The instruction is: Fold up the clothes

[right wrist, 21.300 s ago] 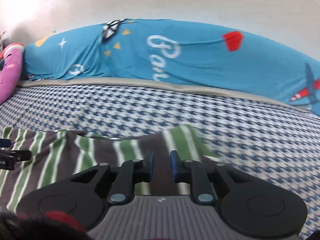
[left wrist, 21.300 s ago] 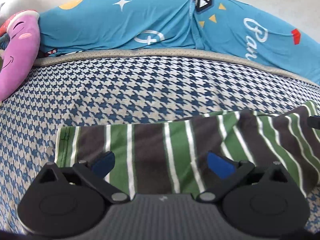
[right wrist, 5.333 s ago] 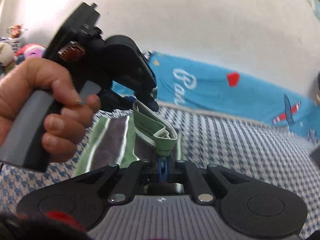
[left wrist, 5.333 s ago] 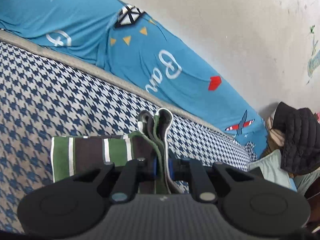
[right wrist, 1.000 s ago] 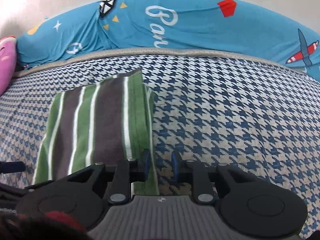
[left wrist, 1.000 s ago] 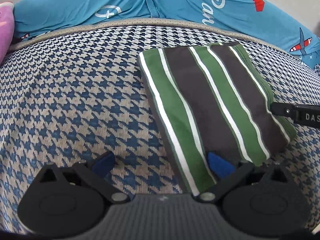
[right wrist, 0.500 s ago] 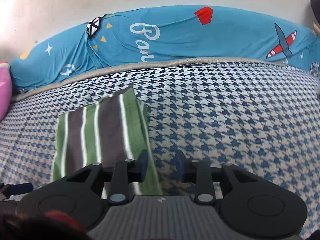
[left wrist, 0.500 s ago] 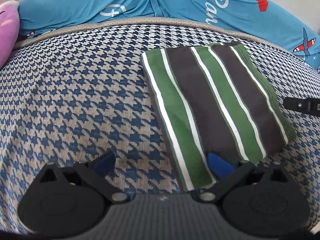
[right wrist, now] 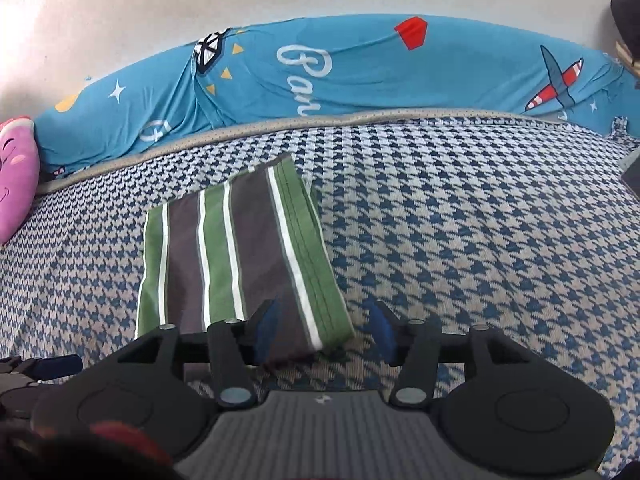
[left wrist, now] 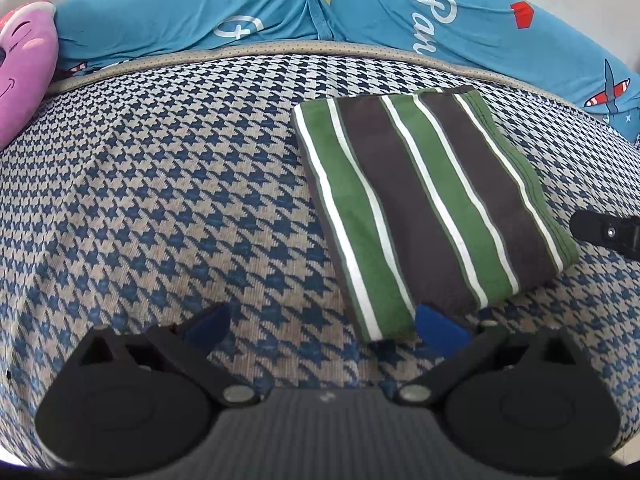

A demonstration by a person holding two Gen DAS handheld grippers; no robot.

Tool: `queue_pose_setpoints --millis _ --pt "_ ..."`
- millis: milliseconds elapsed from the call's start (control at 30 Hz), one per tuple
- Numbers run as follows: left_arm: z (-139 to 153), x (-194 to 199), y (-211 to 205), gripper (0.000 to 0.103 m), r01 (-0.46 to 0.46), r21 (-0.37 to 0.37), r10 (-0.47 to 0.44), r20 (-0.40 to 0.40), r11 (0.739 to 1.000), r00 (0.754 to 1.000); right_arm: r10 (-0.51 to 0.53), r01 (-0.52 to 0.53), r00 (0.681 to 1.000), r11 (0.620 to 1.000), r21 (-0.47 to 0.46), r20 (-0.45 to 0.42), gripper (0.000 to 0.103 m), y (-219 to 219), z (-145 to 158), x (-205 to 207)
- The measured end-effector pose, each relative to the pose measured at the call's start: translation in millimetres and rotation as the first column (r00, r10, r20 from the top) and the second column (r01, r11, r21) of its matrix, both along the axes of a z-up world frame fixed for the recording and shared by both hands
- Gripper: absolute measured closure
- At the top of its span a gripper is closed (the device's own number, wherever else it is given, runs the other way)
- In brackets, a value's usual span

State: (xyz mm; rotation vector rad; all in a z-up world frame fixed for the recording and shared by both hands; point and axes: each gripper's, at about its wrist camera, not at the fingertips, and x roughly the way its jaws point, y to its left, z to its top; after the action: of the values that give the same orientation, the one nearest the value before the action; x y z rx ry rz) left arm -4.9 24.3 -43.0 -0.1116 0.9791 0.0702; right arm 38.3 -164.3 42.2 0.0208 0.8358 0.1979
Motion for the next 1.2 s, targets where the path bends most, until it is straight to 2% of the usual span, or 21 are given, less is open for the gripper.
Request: queue_pose_setpoints --millis 100,233,367,500,700,967,1100,1200 --pt "-1.3 -12.9 -5.5 0.0 -0.005 0.001 0.005 -0.007 1.0 1.0 -0.001 0.001 1.0 1.0 -0.002 -0.008 0.051 -0.9 -2.6 -2.4" --pt "-3.5 -24.0 -9.9 0.0 -0.013 0.006 0.013 -0.019 1.0 1.0 -0.001 0.001 0.999 1.0 -0.005 -0.034 0.043 -4.2 -7.8 -2.7" --pt "-4.5 -30.3 -11.5 0.0 -0.019 0.018 0.02 -0.025 1.0 0.999 0.003 -0.003 0.999 1.0 -0.008 -0.049 0.043 -7.8 -11.3 -1.0" --pt "-5.7 -29.2 -9.2 0.0 -0.013 0.016 0.013 -0.026 1.0 1.0 0.016 -0.014 0.998 0.999 0.036 -0.059 0.042 -16.4 -12.2 -0.8" --pt "-7.9 -2.9 17.2 0.0 0.01 -0.032 -0.01 0.025 0.999 1.0 0.02 -0.015 0.998 0.998 0.065 -0.064 0.04 -23.3 -14.1 1.7" --pt "5.3 23.9 28.4 0.001 0.058 -0.095 -0.047 0.115 0.994 0.992 0.033 -0.028 0.997 0.997 0.068 -0.065 0.04 -25.4 -16.8 15.1" --pt "6.1 37.9 30.0 0.003 0.076 -0.093 -0.065 0.118 0.993 0.991 0.043 -0.038 0.997 0.997 0.071 -0.07 0.04 -25.9 -17.3 22.0" --pt "2.5 52.4 39.2 0.003 0.068 -0.118 -0.056 0.104 0.991 0.993 0.068 -0.063 0.996 0.996 0.07 -0.063 0.039 -25.3 -16.5 26.4"
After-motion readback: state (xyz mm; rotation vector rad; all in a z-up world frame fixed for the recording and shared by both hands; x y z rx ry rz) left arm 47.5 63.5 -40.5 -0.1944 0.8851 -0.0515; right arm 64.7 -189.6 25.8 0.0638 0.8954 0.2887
